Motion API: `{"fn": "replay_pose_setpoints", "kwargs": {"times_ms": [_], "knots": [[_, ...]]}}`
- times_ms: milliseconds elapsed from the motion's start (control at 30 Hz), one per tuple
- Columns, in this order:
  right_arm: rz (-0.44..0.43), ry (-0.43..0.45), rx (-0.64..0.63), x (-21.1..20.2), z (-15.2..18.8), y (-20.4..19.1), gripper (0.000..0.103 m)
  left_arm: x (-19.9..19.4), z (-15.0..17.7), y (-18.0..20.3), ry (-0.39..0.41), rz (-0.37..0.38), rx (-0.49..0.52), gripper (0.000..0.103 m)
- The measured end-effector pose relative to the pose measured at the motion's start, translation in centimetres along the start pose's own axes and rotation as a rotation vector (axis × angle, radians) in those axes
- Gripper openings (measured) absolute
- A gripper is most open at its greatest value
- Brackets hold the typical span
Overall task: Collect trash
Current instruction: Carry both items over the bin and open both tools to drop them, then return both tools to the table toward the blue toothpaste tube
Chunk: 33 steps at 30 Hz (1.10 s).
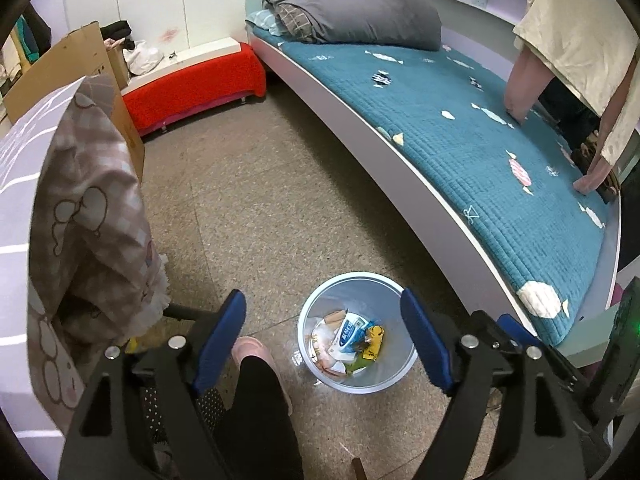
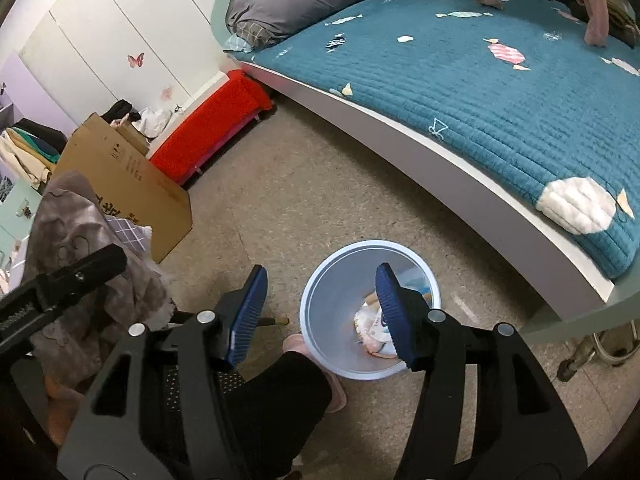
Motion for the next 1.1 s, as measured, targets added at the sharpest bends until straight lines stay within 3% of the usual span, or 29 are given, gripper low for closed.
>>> {"fn": "replay_pose_setpoints", "kwargs": {"times_ms": [200,367,567,833,967,1100], "knots": [[-0.038,0.037,-0.03,-2.9,-0.6,-2.6,0.056,-2.9,-0.2,0.0,0.041,0.042,-0.006,0.078],[-0.103,0.102,-0.094,-6.8,-1.8,-7.0,0.058,-7.3,-1.0,-1.1,0.113,0.084,-0.033,0.078],[-0.186,0.126,-0.198,-9.3,-2.0,-13.6,0.059,-13.2,-1.6,-5.4,0.216,0.087,-0.08,0.08],[-0.301,0.08,-0.363,-8.9,0.4,-25.0,0.059,-18.7,-0.4,-17.9,0.289,0.029,-0.238,0.081],[-0.35,0.025,-0.457,-7.4,2.5,-31.1,0.06,-20.1,1.4,-25.8,0.302,-0.072,-0.318,0.082],[-0.379,-0.04,-0.544,-5.1,4.8,-36.6,0.06,-19.7,4.2,-34.0,0.252,-0.179,-0.375,0.082]]}}
Point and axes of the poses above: each gripper's, at about its wrist camera, not at the fingertips, and x roughly the way its jaws point, y to its right, z to its underside, the point moved 8 cm from there along x, roughly the way its jaws point, and after that the axes turned 11 degrees about -z, right-handed, at the moved point
